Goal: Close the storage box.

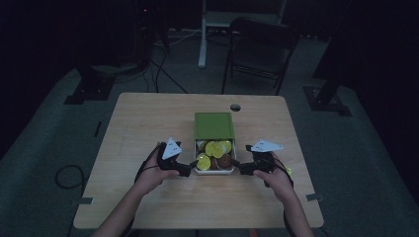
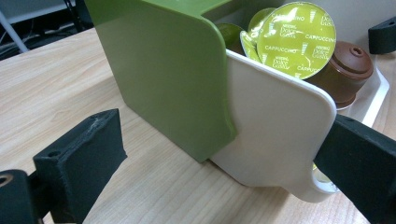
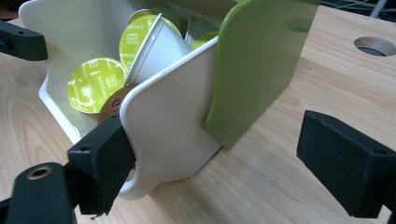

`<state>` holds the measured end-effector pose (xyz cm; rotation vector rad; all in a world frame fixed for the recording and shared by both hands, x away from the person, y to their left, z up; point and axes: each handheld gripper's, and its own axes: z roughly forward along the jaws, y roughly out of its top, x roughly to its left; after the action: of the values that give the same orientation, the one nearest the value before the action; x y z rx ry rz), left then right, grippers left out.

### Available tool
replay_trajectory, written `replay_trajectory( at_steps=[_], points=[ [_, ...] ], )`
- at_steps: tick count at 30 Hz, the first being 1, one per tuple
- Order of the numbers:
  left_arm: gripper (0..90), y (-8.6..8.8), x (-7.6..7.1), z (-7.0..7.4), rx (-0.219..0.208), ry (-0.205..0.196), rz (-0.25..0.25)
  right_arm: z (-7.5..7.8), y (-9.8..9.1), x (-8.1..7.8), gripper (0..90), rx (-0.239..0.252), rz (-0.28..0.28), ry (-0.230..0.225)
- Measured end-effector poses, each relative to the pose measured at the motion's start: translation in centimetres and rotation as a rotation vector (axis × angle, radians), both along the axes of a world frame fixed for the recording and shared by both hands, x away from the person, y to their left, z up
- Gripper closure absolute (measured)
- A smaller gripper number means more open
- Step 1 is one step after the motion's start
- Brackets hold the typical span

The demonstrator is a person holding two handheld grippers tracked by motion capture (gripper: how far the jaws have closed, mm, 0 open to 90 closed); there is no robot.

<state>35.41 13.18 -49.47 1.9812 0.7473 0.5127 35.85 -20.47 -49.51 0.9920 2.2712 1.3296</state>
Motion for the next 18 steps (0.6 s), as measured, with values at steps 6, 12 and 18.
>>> replay_trajectory(
  at_steps=[6,12,18],
  points=[
    [3.1,-0.1,0.4,0.1,0.002,0.002,0.0,0.1,0.1,0.3,12.5,-0.01,-0.011,-0.004],
    [3.0,-0.1,0.9,0.0,-0.001,0.003,0.008,0.1,0.2,0.8,12.6,-0.005,-0.025,0.0],
    [3.0,-0.3,1.3,0.1,0.005,-0.007,0.018,0.1,0.3,1.3,12.6,-0.01,-0.044,-0.002]
  ],
)
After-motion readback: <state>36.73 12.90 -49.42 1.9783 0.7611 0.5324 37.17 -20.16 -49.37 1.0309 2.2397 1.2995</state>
